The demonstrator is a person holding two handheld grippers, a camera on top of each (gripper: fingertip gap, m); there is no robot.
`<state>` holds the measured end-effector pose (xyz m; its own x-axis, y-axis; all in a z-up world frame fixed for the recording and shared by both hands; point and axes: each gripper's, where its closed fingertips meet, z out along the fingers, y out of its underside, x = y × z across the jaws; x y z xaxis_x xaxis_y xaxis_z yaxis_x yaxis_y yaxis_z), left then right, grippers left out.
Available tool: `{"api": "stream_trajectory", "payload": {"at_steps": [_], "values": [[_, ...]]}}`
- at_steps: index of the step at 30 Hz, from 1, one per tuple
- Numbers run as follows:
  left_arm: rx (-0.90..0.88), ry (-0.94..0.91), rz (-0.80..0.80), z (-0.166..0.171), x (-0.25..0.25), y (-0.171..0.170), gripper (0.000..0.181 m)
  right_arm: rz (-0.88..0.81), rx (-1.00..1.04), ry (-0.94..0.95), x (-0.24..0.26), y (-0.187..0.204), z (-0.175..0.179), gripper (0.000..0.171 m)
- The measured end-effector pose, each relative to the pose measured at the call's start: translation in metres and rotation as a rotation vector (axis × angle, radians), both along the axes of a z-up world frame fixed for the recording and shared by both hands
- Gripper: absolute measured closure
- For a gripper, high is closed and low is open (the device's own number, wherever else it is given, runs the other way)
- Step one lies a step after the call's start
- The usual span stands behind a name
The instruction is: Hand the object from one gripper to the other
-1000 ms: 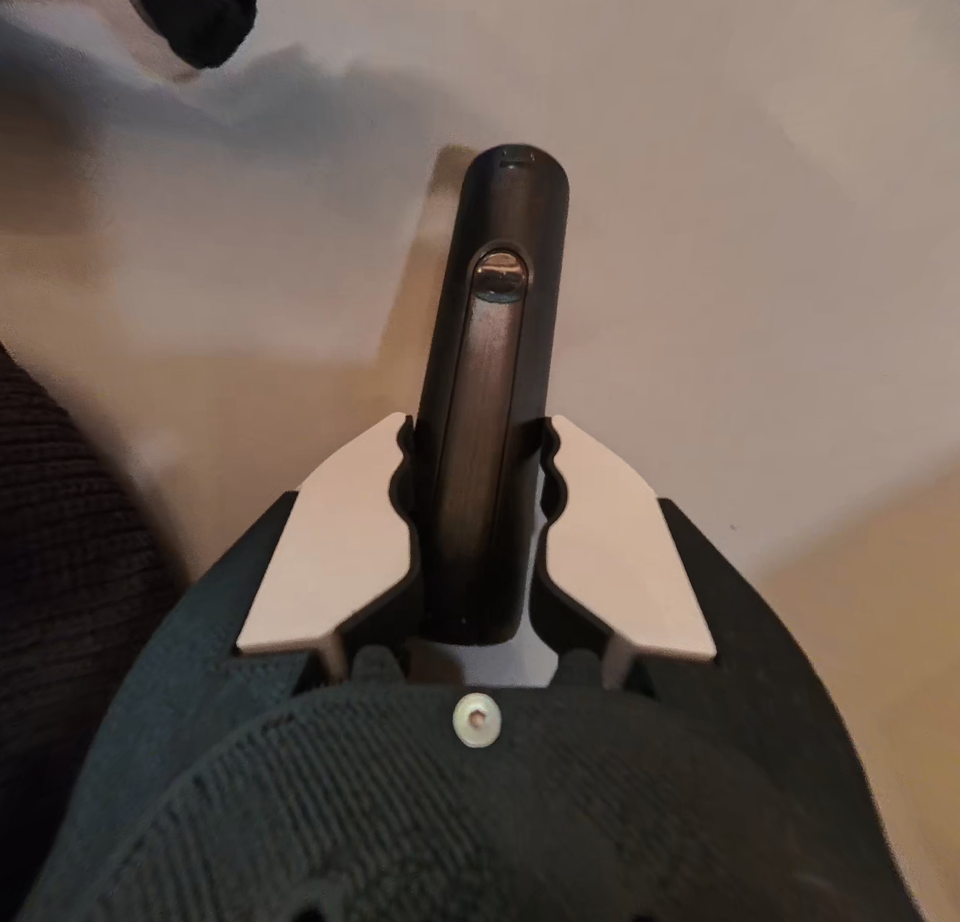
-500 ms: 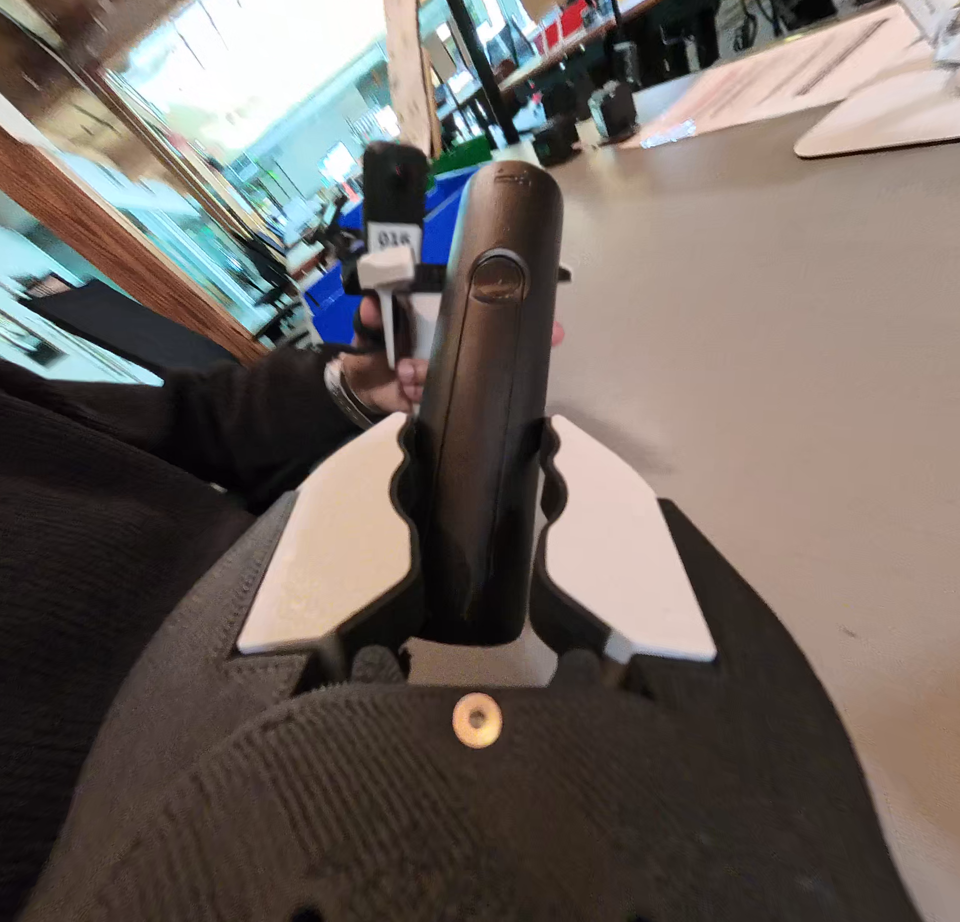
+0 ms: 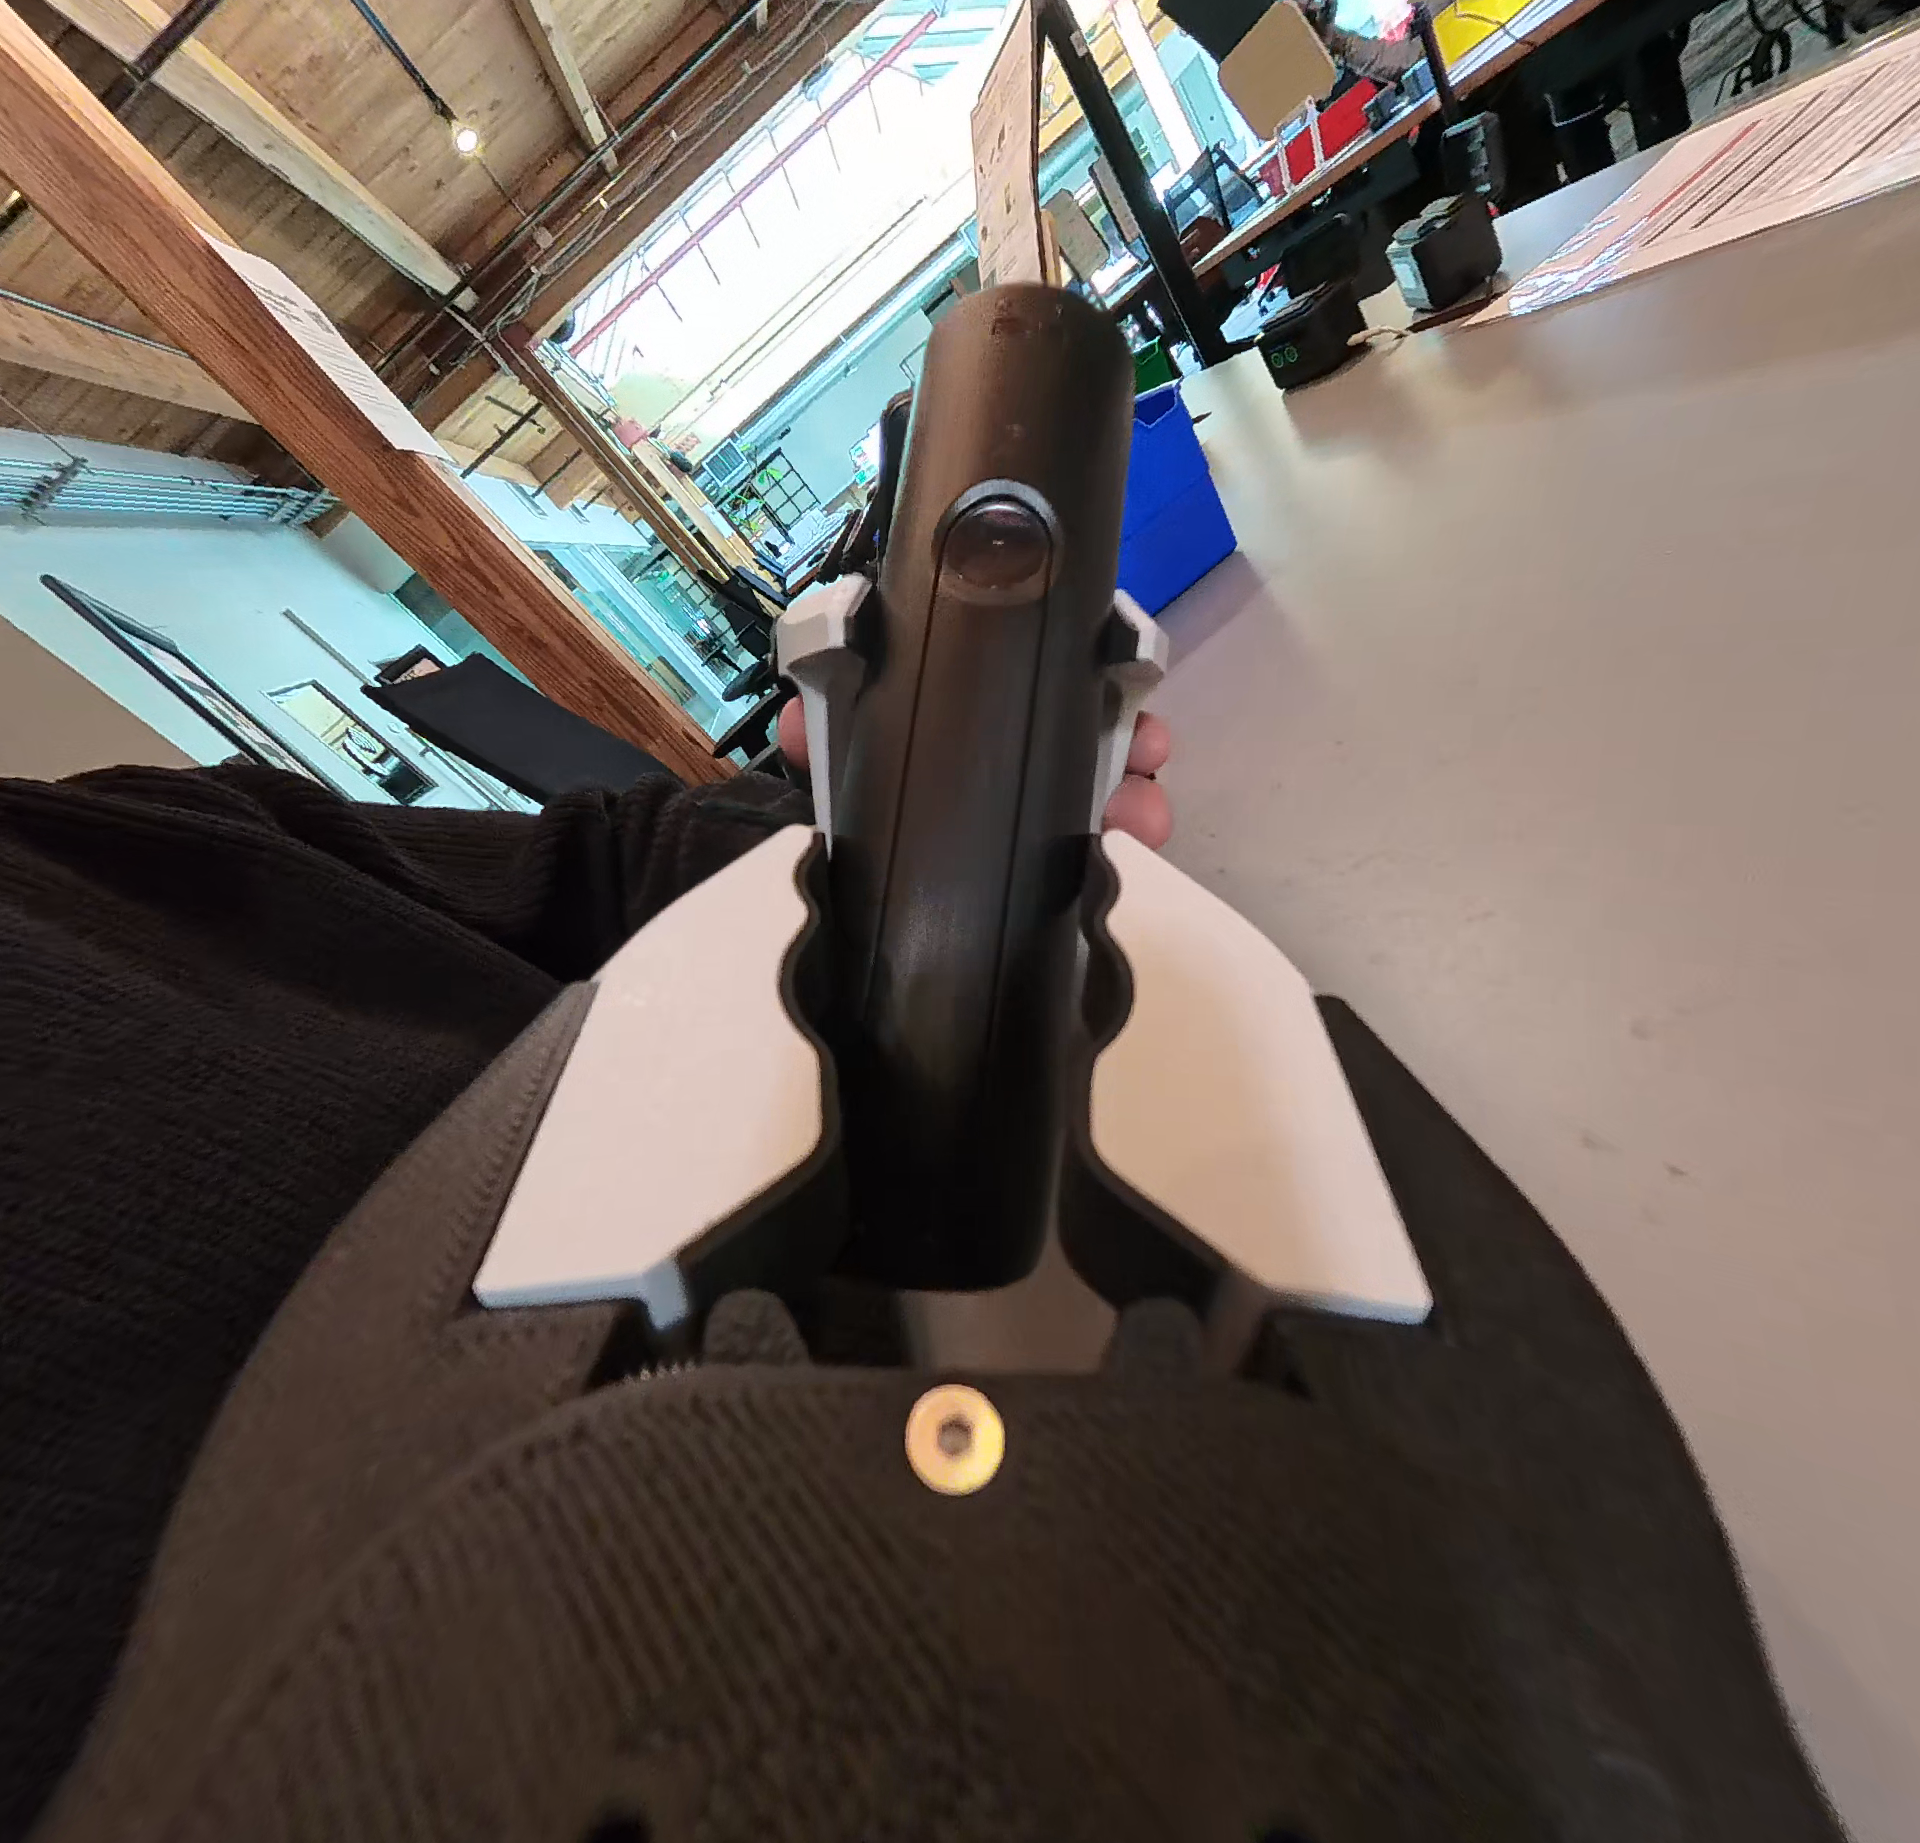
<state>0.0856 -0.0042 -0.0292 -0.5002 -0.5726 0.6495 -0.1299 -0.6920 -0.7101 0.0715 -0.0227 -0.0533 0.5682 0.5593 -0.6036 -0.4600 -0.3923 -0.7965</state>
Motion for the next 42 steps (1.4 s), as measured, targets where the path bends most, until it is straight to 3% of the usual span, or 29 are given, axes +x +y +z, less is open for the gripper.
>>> {"api": "stream_trajectory", "payload": {"at_steps": [4, 8, 11, 14, 17, 21, 27, 32, 36, 42], "values": [[0.033, -0.010, 0.009, 0.002, -0.001, 0.000, 0.133, -0.006, 0.020, -0.027, -0.002, 0.002, -0.003, 0.124], [0.138, -0.015, 0.097, 0.009, -0.004, 0.014, 0.133, -0.076, 0.030, -0.017, 0.014, 0.007, -0.003, 0.106], [0.251, 0.015, 0.208, 0.012, -0.007, 0.034, 0.133, -0.123, 0.043, -0.025, 0.027, 0.007, -0.001, 0.103], [0.454, 0.071, 0.359, 0.013, -0.009, 0.057, 0.133, -0.164, 0.060, -0.087, 0.034, 0.008, -0.001, 0.103], [0.771, 0.149, 0.500, 0.005, -0.010, 0.075, 0.133, -0.189, 0.080, -0.175, 0.033, 0.008, -0.003, 0.104], [1.048, 0.194, 0.589, -0.003, -0.009, 0.076, 0.133, -0.251, 0.137, -0.359, 0.031, 0.011, -0.001, 0.115], [1.128, 0.267, 0.551, -0.025, 0.000, 0.056, 0.133, -0.396, 0.283, -0.594, 0.025, 0.023, 0.025, 0.122], [1.037, 0.292, 0.528, -0.031, 0.010, 0.032, 0.133, -0.439, 0.252, -0.562, 0.014, 0.041, 0.026, 0.118], [1.071, 0.246, 0.528, -0.027, 0.012, 0.013, 0.133, -0.435, 0.243, -0.579, 0.014, 0.042, 0.024, 0.141], [0.985, 0.072, 0.473, -0.010, 0.009, 0.000, 0.133, -0.370, 0.233, -0.488, 0.020, 0.033, 0.035, 0.143]]}}
